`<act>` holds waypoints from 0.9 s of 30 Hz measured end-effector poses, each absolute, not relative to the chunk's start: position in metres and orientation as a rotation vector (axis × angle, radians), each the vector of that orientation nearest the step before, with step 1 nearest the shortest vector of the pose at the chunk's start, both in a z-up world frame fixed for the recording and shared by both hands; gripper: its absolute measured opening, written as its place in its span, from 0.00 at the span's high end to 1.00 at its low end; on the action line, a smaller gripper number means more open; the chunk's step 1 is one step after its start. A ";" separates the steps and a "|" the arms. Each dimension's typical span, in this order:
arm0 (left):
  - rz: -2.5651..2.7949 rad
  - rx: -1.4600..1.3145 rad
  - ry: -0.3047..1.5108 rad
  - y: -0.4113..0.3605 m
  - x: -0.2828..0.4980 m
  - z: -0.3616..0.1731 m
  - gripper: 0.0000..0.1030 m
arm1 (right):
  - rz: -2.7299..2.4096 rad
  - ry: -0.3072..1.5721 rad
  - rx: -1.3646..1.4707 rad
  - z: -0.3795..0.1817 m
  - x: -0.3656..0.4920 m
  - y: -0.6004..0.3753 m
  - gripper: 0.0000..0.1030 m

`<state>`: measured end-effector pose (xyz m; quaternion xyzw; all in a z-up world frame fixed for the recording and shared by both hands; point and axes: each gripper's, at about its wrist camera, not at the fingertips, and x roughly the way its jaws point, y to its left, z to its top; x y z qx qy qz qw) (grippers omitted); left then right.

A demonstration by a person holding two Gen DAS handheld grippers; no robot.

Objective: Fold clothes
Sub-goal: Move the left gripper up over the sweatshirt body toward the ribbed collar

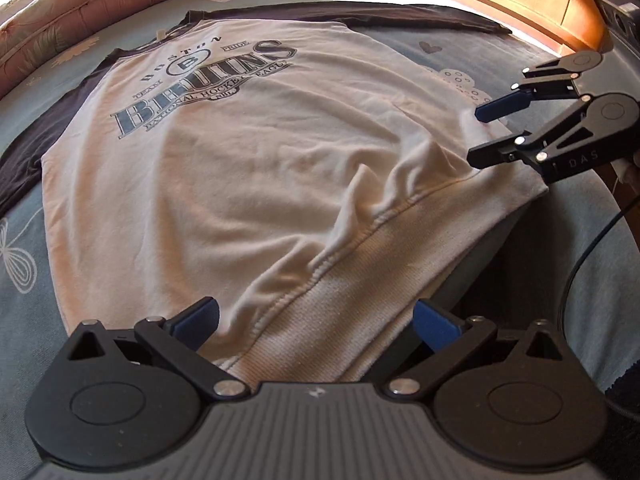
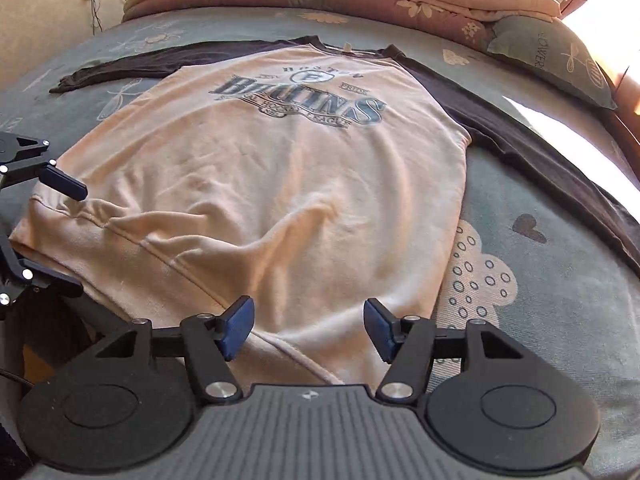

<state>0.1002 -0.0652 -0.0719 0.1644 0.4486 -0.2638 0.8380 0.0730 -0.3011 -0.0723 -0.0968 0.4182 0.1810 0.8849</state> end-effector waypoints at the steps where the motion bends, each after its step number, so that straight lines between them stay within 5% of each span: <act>1: -0.525 0.331 0.926 -0.060 0.106 -0.063 0.01 | 0.415 0.843 -0.197 -0.068 0.071 -0.294 0.36; 9: -0.325 0.033 0.863 -0.012 0.139 -0.018 0.01 | 0.804 0.839 -0.044 -0.079 0.087 -0.203 0.37; 27: -0.359 -0.081 1.008 -0.013 0.148 -0.094 0.01 | 0.662 0.855 -0.013 -0.077 0.073 -0.227 0.30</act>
